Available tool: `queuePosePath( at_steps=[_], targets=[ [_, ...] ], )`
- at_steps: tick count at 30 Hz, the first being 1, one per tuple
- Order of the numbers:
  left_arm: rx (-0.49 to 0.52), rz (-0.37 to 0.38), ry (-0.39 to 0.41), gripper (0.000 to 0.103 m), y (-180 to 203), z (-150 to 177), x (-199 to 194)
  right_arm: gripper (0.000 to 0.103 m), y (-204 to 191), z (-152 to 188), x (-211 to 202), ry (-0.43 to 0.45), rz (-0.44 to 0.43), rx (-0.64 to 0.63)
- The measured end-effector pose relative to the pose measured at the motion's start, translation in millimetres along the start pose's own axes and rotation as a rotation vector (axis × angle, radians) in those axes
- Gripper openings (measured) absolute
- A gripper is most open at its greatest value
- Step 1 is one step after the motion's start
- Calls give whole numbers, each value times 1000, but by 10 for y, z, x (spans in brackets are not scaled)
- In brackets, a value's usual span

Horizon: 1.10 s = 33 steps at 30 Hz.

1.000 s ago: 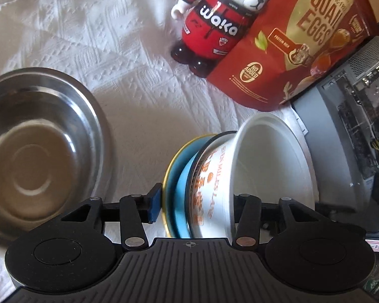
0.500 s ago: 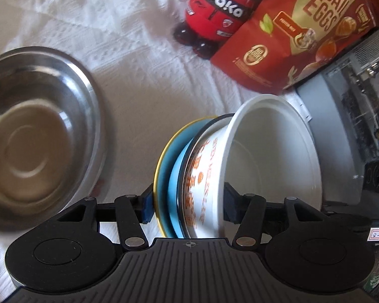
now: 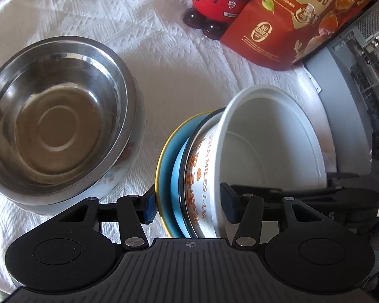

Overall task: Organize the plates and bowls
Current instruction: 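Grasp the rim of the stacked bowls with both tools, then hold the bowl stack tilted up between both tools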

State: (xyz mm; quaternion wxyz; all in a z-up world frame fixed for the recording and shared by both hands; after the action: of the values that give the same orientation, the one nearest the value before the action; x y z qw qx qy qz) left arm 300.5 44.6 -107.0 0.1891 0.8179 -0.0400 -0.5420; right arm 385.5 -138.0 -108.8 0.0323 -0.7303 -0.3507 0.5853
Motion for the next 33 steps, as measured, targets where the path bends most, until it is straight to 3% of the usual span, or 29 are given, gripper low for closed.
queuePosePath(
  at_steps=[18, 33],
  targets=[
    [91, -99, 51, 54, 123, -51, -137, 58, 31, 17, -38, 15, 2, 1],
    [128, -109, 64, 59, 148, -85, -168, 58, -10, -8, -29, 27, 1, -7]
  ],
)
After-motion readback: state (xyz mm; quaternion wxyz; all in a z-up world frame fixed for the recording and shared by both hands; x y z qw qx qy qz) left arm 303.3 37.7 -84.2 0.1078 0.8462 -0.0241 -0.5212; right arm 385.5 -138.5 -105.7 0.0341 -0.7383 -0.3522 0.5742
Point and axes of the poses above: each gripper's, at about its wrist camera, not at the fingertips, and x roughly the way its jaws point, y to its right, z to its underside, the point moved 7 cm from there along x, roughly the way its jaws point
